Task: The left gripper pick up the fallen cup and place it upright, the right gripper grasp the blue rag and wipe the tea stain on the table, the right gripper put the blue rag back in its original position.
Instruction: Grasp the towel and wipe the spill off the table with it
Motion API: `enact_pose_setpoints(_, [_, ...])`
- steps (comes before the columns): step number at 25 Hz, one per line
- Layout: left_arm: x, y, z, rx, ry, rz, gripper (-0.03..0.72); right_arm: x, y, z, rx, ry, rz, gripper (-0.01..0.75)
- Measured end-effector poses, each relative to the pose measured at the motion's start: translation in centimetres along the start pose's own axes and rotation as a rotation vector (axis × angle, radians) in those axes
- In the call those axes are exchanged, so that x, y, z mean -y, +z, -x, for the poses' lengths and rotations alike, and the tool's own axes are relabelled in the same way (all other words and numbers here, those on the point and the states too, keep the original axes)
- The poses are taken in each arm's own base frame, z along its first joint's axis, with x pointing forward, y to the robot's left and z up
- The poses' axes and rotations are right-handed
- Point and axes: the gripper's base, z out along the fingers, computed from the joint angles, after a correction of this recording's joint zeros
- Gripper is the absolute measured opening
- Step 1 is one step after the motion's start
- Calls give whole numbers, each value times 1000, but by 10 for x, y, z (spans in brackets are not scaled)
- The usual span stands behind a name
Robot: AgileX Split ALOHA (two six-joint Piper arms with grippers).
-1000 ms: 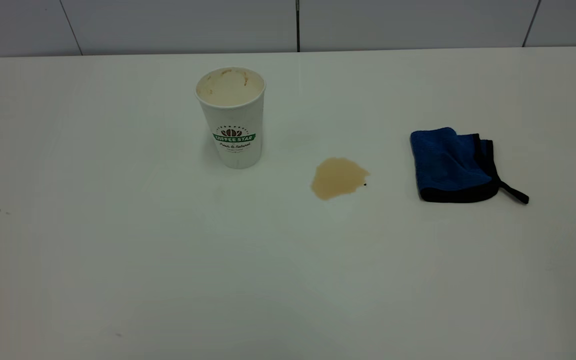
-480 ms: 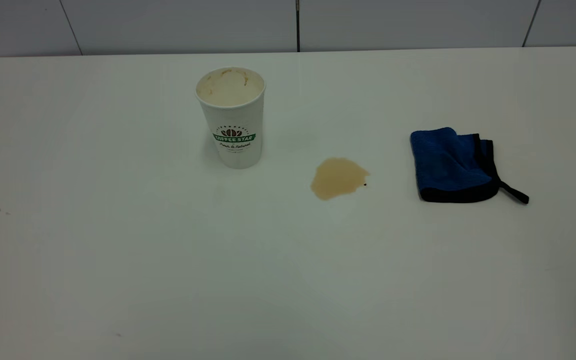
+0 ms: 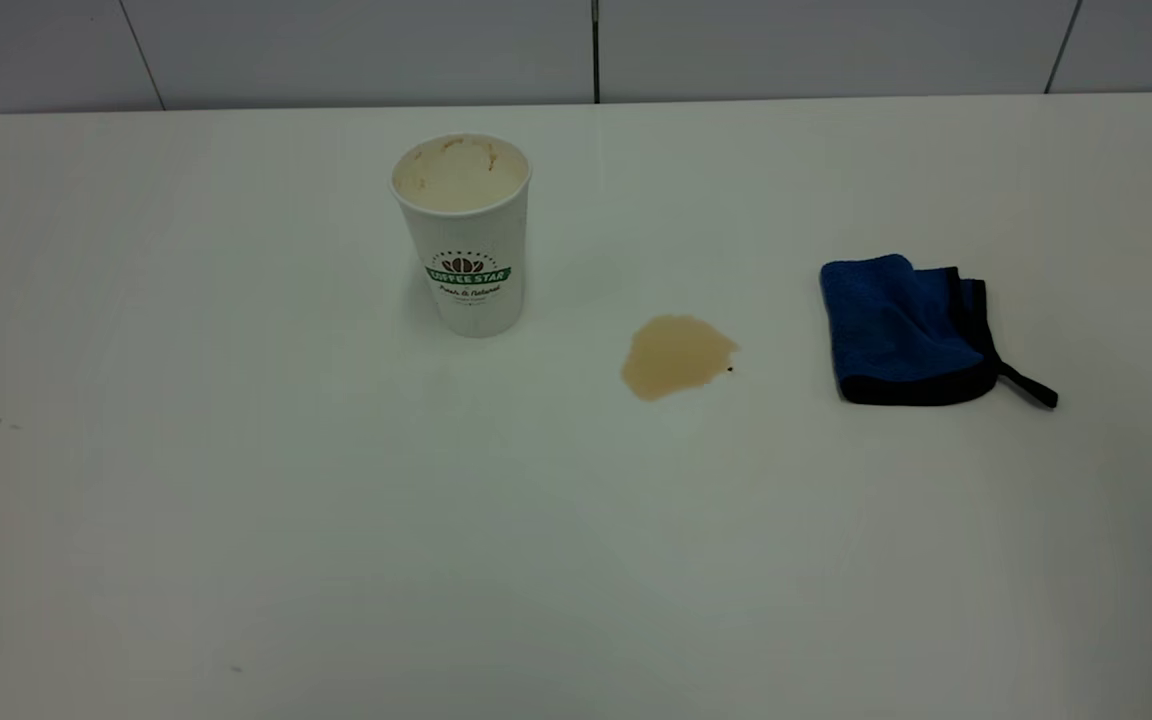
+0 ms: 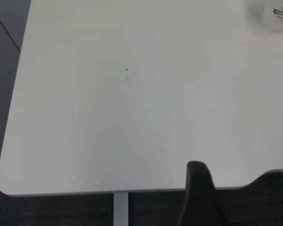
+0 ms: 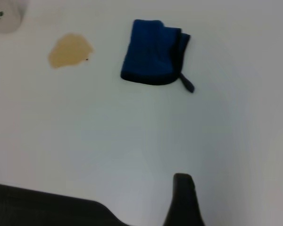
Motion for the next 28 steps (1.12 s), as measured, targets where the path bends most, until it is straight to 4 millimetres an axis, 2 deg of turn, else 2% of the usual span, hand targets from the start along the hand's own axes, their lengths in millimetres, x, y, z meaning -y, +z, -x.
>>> enact_pose_setpoints(3, [0,0,0,0,0,0,514,2,46,17,-48,-44,38,623])
enact_pose_setpoints(4, [0,0,0,0,0,0,514,4,68,21,-73,-52,42,619])
enact_pose_setpoints(8, [0,0,0,0,-1,1,514,9,140,22,-201,-89,60,609])
enact_pose_setpoints(14, [0,0,0,0,-2,1,514,-11,246,33,-343,-194,146,593])
enact_pose_setpoints(15, [0,0,0,0,-2,1,514,-12,267,34,-361,-208,153,592])
enact_pose_setpoints(17, [0,0,0,0,-2,1,514,-12,297,36,-378,-228,161,592])
enact_pose_setpoints(21, [0,0,0,0,-2,1,514,-11,348,36,-395,-260,169,592])
enact_pose_setpoints(23, [0,0,0,0,-2,1,514,-11,371,43,-372,-276,167,592])
enact_pose_setpoints(25, [0,0,0,0,-2,1,514,-10,390,42,-363,-305,164,591])
enact_pose_setpoints(28, [0,0,0,0,-2,1,514,-6,409,46,-332,-364,143,590])
